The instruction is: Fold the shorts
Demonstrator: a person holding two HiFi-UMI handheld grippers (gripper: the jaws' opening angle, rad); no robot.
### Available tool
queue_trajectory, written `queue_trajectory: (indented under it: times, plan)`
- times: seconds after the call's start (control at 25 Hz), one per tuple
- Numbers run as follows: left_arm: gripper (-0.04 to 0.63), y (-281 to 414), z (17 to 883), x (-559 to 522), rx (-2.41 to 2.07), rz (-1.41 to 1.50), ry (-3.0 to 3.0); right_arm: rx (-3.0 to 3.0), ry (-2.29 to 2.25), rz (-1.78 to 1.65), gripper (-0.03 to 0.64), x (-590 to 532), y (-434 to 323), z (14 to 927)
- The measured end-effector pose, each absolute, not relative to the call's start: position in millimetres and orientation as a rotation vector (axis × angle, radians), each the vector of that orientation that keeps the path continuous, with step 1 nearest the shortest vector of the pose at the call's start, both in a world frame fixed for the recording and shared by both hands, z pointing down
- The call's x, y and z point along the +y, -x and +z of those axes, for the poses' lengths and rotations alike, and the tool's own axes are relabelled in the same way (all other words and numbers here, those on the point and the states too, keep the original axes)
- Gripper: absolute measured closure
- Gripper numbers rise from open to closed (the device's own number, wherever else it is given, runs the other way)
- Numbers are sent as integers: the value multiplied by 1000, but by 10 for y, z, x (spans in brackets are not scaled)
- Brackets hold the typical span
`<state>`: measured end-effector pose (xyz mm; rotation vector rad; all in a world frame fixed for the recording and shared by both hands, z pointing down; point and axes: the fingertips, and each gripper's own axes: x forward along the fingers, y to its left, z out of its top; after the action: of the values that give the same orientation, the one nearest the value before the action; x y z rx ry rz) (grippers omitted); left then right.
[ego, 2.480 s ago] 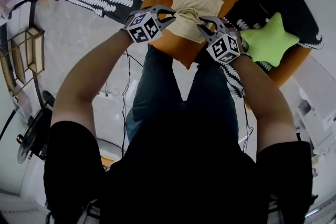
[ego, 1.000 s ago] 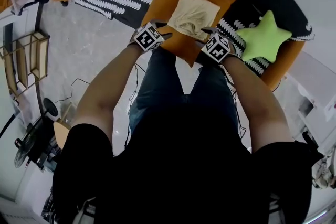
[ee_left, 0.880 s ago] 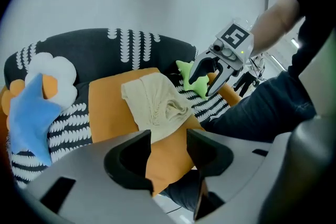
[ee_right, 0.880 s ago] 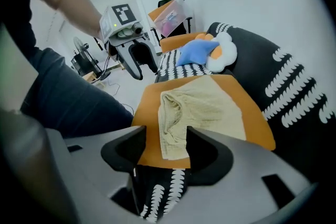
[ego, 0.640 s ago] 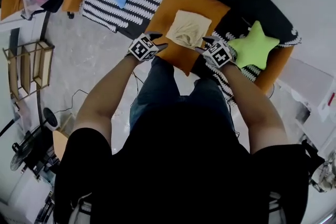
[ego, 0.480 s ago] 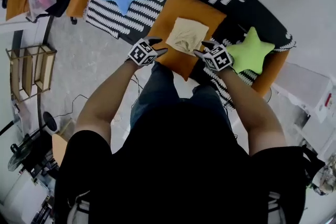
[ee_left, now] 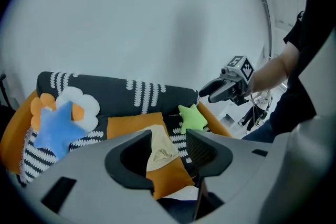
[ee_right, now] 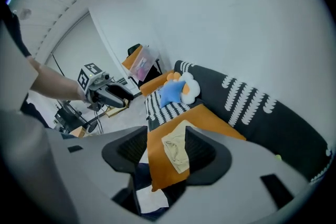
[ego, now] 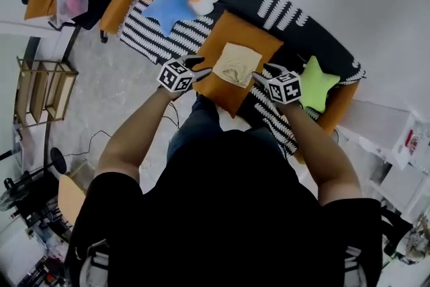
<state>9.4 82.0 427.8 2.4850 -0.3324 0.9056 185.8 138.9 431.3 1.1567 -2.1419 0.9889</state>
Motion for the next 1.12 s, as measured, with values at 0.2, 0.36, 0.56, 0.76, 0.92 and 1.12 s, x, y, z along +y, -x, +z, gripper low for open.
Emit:
queue_trajectory:
  times: [0.2, 0.36, 0.56, 0.76, 0.92, 1.12]
  plan:
    - [379, -114, 3977, 906, -384, 859, -2521, -2150, -1271, 950, 394, 1447, -2144, 3929]
    - [383, -144, 3707, 931, -426, 807, -2562, -2161, -1353, 931, 403, 1503, -2308, 3679]
    - [383, -235, 3380, 920, -482, 715, -2588, -2164, -1384, 898, 408, 1631, -2506, 3408]
    - [383, -317, 3158, 930, -499, 631, -2610, -2162, -1449, 864, 411, 1707, -2778, 3131]
    - [383, -396, 3070, 955, -499, 572, -2618, -2155, -1513, 874, 416, 1784, -3001, 3001]
    - [383, -363, 2940, 984, -499, 537, -2645, -2133, -1553, 886, 423, 1883, -3138, 2942]
